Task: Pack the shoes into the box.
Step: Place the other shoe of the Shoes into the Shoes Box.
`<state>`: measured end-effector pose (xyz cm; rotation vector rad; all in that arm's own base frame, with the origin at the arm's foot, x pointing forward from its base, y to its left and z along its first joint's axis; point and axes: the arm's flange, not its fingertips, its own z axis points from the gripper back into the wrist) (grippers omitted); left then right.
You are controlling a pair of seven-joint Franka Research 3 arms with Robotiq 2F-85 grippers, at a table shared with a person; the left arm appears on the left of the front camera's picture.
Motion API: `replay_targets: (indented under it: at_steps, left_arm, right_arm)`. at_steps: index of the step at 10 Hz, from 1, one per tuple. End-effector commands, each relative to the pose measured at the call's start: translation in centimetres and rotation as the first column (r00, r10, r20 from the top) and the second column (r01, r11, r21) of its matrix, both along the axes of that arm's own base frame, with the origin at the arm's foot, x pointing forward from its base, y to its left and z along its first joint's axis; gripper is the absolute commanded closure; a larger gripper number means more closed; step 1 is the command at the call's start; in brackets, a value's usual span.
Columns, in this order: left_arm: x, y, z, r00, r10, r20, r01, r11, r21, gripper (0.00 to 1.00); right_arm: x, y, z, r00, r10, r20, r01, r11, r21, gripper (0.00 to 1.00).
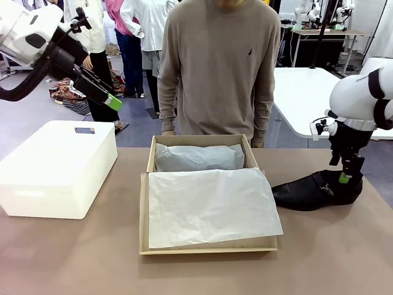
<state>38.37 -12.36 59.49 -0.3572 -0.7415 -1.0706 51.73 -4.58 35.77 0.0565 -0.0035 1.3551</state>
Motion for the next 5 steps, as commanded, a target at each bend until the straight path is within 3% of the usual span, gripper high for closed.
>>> replay_targets:
  at_steps: [1,5]
  left_arm:
    - [0.1,0.1,-0.1,1.0,-0.012,-0.002,0.012,1.0,-0.019,0.0]
    - [0.1,0.1,-0.1,1.0,-0.012,-0.002,0.012,1.0,-0.019,0.0]
  right_arm:
    - [0.5,-0.4,-0.6,0.999,0.03,0.019,-0.031,0.999,0.035,0.0]
    - [0.8,-0.2,-1.8,0.999,0.034,0.022,-0.035,0.999,0.036,0.0]
